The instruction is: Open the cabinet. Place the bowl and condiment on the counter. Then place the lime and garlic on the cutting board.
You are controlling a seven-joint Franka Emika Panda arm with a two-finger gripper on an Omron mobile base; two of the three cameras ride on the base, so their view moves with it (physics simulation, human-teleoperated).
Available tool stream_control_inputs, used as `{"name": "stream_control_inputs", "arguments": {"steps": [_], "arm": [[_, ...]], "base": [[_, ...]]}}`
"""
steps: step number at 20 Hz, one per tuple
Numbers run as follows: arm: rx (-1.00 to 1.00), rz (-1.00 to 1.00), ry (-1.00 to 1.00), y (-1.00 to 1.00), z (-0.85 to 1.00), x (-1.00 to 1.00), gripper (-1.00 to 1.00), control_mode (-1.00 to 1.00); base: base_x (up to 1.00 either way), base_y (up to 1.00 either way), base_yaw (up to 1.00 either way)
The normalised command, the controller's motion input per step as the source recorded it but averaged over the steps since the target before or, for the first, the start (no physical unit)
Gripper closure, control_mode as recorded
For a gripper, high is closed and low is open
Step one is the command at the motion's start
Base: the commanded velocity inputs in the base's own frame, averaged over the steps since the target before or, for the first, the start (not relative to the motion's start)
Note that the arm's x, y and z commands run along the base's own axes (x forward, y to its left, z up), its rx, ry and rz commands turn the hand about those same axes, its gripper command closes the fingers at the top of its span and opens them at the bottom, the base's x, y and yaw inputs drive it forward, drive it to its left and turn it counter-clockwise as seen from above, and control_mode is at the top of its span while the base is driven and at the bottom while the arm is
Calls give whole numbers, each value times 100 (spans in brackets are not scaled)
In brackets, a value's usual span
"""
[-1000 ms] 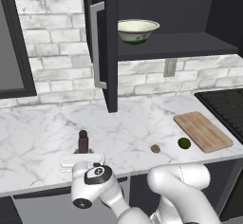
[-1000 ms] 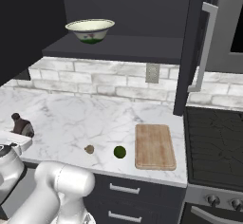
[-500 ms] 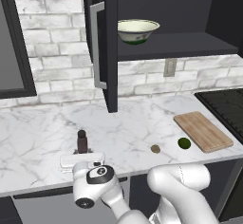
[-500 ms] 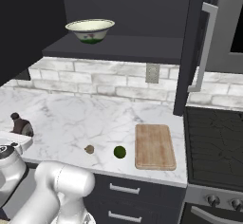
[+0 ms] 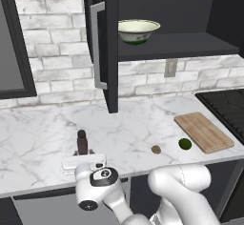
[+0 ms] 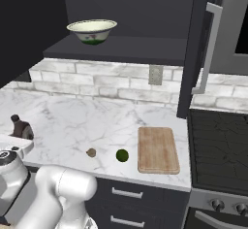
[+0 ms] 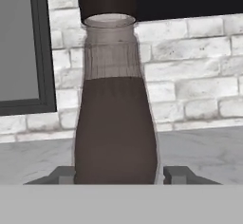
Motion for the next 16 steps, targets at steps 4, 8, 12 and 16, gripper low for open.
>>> {"name": "stream_control_inputs", "arguments": {"steps": [4, 8, 12, 16], "arm": [[3, 0, -7, -9, 0, -33, -100, -100], [3, 0, -9, -1, 0, -37, -100, -100], [2, 0, -10, 0, 6, -40, -100, -100], [3, 0, -12, 0, 16, -49, -100, -100]], "base": [[0, 0, 0], [0, 0, 0], [0, 0, 0], [0, 0, 0]]}}
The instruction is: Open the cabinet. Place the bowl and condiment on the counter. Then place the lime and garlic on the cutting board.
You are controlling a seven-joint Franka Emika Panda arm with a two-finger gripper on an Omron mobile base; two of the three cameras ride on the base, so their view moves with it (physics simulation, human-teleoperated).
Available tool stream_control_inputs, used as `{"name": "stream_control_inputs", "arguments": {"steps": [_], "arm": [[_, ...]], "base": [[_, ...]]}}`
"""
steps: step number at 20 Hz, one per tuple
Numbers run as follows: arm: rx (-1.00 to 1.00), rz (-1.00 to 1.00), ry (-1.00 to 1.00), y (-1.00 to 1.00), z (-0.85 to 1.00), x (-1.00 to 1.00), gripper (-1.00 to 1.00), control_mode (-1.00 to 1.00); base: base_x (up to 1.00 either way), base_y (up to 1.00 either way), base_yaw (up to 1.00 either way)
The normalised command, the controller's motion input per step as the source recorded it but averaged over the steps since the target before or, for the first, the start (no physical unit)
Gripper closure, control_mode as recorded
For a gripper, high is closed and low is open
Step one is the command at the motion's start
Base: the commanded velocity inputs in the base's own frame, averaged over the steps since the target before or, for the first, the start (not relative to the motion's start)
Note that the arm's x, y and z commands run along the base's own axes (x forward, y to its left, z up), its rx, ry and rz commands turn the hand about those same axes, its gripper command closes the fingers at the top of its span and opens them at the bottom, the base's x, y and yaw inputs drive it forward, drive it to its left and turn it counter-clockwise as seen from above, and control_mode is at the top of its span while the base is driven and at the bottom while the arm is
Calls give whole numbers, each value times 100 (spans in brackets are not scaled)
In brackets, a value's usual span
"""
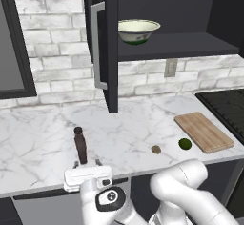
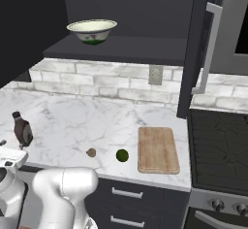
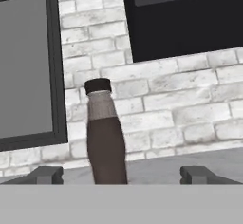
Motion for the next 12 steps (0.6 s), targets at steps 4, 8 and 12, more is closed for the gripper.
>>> {"name": "stream_control_inputs", "arguments": {"steps": [4, 8, 12], "arm": [[3, 0, -14, -3, 37, -85, -100, -100], [5, 0, -11, -17, 63, -89, -100, -100], [9, 0, -1, -35, 72, -79, -100, -100]], "base": [[0, 0, 0], [0, 0, 0], [0, 0, 0]]}}
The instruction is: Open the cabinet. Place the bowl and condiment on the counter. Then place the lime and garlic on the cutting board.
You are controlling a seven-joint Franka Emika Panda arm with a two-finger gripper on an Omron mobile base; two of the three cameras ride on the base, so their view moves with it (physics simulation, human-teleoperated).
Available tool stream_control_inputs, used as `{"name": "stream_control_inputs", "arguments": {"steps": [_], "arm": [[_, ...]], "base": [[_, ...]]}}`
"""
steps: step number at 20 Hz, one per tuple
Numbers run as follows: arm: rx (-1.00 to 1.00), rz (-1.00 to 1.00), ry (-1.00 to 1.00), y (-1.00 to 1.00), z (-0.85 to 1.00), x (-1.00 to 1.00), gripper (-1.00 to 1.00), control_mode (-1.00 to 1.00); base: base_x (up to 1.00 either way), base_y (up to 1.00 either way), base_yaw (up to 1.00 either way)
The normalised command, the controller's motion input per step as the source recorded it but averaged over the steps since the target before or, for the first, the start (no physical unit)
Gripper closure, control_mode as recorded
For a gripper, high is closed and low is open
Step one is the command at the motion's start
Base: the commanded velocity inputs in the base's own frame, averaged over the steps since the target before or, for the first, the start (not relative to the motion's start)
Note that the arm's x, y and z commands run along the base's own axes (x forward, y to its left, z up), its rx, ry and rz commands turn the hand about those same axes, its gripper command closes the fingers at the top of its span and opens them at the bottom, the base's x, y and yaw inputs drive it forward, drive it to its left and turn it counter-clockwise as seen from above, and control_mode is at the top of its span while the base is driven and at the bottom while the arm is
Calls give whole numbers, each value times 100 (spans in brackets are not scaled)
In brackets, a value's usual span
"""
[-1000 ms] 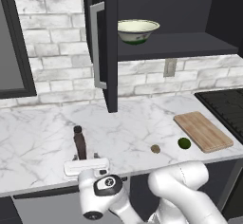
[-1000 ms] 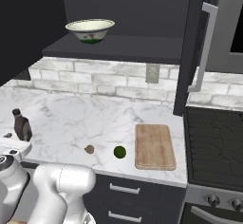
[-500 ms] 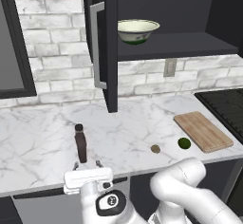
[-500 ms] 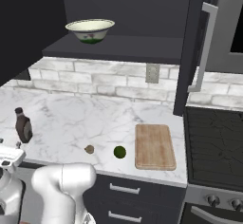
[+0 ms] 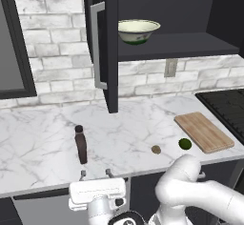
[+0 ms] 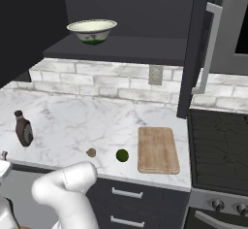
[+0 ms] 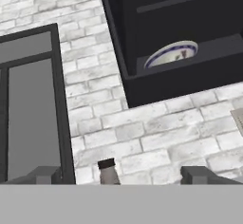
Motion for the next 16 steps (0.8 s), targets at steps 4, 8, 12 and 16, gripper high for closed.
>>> {"name": "stream_control_inputs", "arguments": {"steps": [4, 8, 12, 16], "arm": [[9, 0, 0, -51, 71, -75, -100, -100], [7, -6, 0, -59, 64, -77, -100, -100], [12, -14, 0, -70, 48, -67, -100, -100], [17, -9, 0, -63, 54, -39, -100, -100]], "base": [[0, 0, 0], [0, 0, 0], [0, 0, 0], [0, 0, 0]]}}
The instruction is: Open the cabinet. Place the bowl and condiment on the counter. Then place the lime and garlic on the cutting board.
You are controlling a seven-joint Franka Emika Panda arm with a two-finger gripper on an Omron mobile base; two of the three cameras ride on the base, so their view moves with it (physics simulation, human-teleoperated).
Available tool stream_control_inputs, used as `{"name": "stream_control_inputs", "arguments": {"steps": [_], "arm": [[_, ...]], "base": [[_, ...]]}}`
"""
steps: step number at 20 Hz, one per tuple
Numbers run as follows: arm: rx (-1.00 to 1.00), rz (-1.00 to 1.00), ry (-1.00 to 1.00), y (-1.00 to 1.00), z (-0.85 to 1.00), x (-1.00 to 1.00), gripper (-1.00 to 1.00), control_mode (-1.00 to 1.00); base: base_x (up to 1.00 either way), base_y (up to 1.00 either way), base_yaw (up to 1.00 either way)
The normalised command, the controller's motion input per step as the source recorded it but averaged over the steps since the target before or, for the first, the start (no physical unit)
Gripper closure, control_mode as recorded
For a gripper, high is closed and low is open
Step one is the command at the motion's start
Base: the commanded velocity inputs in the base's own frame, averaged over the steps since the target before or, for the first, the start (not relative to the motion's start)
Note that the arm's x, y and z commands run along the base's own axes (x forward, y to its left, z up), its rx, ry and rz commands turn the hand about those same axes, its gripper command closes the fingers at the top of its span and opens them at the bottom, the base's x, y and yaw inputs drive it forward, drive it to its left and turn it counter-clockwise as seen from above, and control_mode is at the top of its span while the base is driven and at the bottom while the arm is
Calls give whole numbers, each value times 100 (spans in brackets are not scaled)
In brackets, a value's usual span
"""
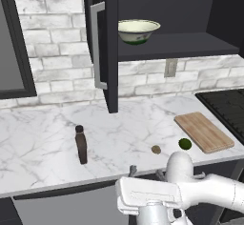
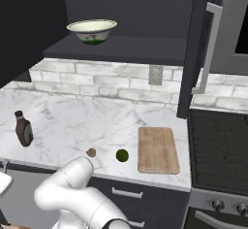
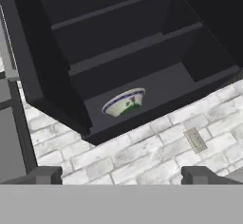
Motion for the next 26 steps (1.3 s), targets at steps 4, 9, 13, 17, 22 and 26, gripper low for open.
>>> {"name": "stream_control_inputs", "arguments": {"steps": [4, 9, 13, 17, 22, 26], "arm": [[19, -11, -2, -55, 59, -20, -100, -100], [11, -8, -1, -28, 58, -1, -100, -100], [10, -4, 0, -33, 79, 0, -100, -100], [15, 0, 0, -39, 79, 0, -100, -100], [13, 0, 0, -40, 64, -1, -100, -100], [10, 1, -5, -57, 52, -6, -100, -100]], "base": [[0, 0, 0], [0, 0, 0], [0, 0, 0], [0, 0, 0], [0, 0, 0], [0, 0, 0]]}}
